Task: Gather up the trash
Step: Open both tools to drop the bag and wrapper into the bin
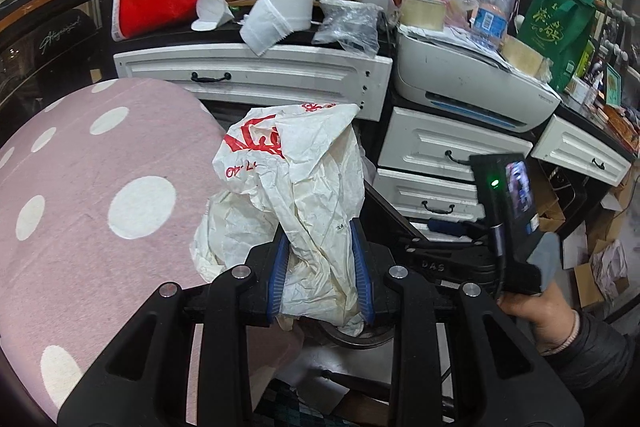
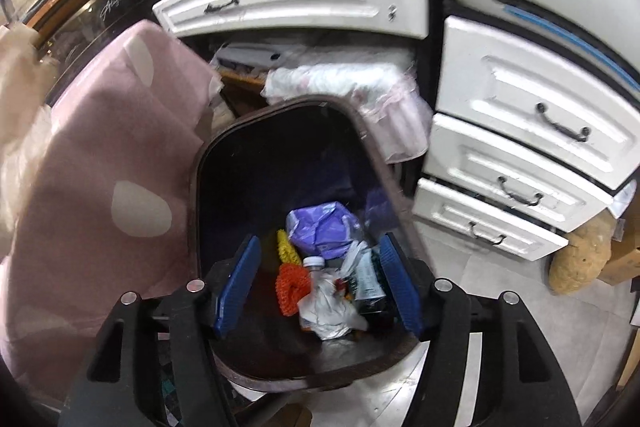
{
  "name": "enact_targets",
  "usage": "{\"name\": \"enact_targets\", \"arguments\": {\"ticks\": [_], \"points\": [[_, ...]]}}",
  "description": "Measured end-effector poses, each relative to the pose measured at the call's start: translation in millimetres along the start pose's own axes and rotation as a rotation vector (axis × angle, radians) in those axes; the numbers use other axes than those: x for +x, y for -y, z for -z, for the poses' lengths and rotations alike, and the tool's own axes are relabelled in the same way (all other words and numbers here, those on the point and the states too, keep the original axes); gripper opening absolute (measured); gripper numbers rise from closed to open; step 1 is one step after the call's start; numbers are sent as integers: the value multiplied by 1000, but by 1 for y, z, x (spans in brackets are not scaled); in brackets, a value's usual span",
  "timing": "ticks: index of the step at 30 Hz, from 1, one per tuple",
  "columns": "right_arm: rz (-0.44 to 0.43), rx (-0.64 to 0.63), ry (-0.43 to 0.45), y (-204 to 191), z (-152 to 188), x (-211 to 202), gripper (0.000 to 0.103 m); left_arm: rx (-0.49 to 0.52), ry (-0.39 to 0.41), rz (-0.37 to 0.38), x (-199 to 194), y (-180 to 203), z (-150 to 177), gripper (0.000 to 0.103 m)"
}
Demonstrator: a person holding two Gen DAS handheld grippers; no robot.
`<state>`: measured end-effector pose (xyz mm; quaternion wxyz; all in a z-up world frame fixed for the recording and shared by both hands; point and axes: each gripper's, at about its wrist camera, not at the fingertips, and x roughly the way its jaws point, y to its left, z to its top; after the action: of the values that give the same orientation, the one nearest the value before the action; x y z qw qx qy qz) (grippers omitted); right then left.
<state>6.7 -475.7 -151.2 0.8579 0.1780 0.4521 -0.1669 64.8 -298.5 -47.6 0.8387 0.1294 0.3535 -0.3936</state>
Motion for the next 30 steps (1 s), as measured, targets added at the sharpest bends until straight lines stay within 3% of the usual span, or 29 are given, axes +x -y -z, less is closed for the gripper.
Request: {"name": "enact_targets", "arguments": {"ticks": [9, 22, 25, 29, 30], "points": [[39, 49, 99, 21, 2, -43, 69, 21, -97, 37, 44, 14, 8, 30], [89, 67, 157, 34, 5, -69, 71, 29, -189, 112, 93, 39, 7, 30], [94, 74, 161, 37, 7, -72, 73, 28, -211, 127, 105, 44, 8, 40], [100, 84, 164, 40, 9, -76, 74, 32, -210, 128, 113, 48, 9, 79], [102, 85, 166, 41, 10, -77, 75, 34, -204, 126, 113, 49, 10, 83]]}}
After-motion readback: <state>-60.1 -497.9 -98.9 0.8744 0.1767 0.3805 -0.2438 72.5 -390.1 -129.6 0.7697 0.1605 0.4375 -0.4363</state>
